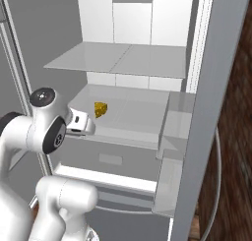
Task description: Take the cheese, fish, and lemon from the fridge and place them on the plate on the dining counter to create an appetizer plate.
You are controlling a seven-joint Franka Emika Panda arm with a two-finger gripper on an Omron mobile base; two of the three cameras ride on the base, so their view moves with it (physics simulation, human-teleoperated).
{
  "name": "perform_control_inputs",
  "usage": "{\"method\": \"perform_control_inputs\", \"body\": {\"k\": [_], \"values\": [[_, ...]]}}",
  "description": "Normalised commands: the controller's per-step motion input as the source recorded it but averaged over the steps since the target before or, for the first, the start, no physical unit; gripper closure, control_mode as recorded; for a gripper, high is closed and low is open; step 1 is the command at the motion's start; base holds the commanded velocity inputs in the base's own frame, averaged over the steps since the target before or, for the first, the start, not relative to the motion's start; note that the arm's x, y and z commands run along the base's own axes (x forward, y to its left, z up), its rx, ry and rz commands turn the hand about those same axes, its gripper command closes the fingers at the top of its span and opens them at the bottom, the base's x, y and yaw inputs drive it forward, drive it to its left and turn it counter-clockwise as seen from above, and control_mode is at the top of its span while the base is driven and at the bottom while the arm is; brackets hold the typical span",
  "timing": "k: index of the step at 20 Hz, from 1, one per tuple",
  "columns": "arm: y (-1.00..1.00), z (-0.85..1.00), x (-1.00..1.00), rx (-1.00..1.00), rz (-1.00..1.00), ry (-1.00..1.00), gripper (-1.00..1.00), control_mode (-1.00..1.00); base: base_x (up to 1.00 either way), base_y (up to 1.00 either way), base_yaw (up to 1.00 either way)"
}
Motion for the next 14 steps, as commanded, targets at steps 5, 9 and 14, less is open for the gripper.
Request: {"method": "perform_control_inputs", "body": {"k": [5,9,14], "values": [[0.02,0.0,0.6,0.0,0.0,0.0,-1.0,-1.0,0.0,0.0,0.0],[0.19,-0.03,0.57,0.0,0.0,0.0,-1.0,-1.0,0.0,0.0,0.0],[0.21,-0.09,0.58,0.0,0.0,0.0,-1.0,-1.0,0.0,0.0,0.0]]}}
